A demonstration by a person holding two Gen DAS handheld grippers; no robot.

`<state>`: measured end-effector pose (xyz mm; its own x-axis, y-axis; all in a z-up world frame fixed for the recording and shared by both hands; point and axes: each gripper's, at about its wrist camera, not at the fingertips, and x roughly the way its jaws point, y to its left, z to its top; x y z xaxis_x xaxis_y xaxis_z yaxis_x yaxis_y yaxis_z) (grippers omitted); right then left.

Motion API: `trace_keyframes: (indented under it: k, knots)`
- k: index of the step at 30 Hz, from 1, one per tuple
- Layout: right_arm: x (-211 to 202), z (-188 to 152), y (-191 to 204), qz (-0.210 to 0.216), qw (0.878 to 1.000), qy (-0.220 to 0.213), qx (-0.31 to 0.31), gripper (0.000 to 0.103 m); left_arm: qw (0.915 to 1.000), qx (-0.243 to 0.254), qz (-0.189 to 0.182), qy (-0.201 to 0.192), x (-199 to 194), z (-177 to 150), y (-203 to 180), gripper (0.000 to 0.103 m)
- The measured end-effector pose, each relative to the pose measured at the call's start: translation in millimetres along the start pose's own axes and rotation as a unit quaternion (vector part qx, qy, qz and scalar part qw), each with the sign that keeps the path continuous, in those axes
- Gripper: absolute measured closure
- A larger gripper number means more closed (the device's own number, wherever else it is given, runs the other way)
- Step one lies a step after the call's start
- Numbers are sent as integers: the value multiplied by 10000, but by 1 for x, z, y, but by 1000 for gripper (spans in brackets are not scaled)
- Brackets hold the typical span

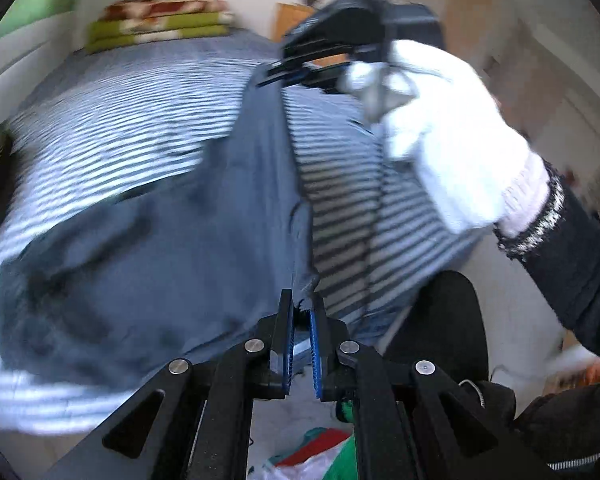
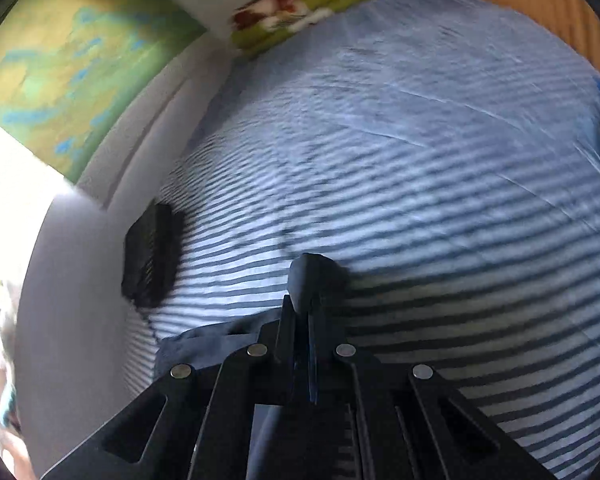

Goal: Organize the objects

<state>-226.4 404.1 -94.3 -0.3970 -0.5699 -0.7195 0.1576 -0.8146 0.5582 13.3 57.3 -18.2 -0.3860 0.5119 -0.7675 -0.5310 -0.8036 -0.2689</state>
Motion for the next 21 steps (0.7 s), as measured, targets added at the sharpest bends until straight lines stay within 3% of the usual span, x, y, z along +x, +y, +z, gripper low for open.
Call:
trace_keyframes:
  k: [4, 9, 17, 21]
  knots:
    - [31, -9, 84, 218, 9978, 204, -593, 99, 9974, -548, 375, -272, -43, -30, 55, 96]
    - [109, -31, 185, 122, 9884, 699, -1346, 99, 9895, -1186, 765, -328, -65, -65, 128, 96]
    - [224, -78, 260, -254, 9725, 1384, -1857, 99, 9753, -1961, 975, -273, -80, -127, 202, 96]
    - [253, -91, 277, -376, 9673, 1495, -2016, 99, 9697, -2198, 1010, -338, -85, -140, 227, 96]
